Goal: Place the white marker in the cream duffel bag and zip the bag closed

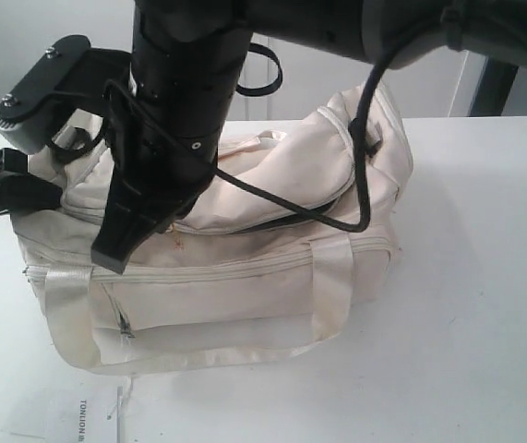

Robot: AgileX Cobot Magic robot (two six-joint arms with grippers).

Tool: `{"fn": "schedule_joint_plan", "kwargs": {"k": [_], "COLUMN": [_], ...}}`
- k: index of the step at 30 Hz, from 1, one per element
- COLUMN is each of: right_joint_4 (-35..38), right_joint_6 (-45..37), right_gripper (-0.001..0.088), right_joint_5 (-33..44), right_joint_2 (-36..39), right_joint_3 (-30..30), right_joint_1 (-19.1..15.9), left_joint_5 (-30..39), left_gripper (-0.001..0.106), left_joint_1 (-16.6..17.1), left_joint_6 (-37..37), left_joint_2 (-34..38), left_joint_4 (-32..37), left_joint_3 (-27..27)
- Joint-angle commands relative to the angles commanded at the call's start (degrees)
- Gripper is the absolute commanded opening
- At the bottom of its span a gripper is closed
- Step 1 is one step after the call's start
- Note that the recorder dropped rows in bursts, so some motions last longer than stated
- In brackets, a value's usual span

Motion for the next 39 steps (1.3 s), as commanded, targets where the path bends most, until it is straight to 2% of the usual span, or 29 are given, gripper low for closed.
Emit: {"fn": "schedule_joint_plan", "kwargs": {"k": [10, 16, 25, 31, 39], "right_joint_4": [-0.2, -0.2, -3.1, -3.1, -2.5], "right_joint_6": [0.0, 0.0, 0.0, 0.0, 0.0], "right_gripper": [0.0000, 0.0000, 0.0000, 0.0000, 0.0000], "right_joint_5": [0.0, 0.0, 0.0, 0.0, 0.0], "right_joint_2": [-2.5, -3.5, -4.9, -5.0, -5.6], "right_joint_3": [1.4, 1.7, 6.3, 6.4, 7.3], "right_joint_1": [-2.6, -2.6, -2.7, -2.7, -5.7], "left_joint_5": [0.0, -0.3, -0.3, -0.3, -0.3], "left_gripper": [0.000, 0.000, 0.000, 0.000, 0.000], "left_joint_1": [0.0, 0.0, 0.0, 0.0, 0.0], "left_joint_6": [0.0, 0.0, 0.0, 0.4, 0.4], "left_joint_2": [0.0, 0.0, 0.0, 0.0, 0.0], "left_joint_4": [0.0, 0.0, 0.0, 0.1, 0.4], "left_joint_3": [0.0, 0.0, 0.0, 0.0, 0.0]}}
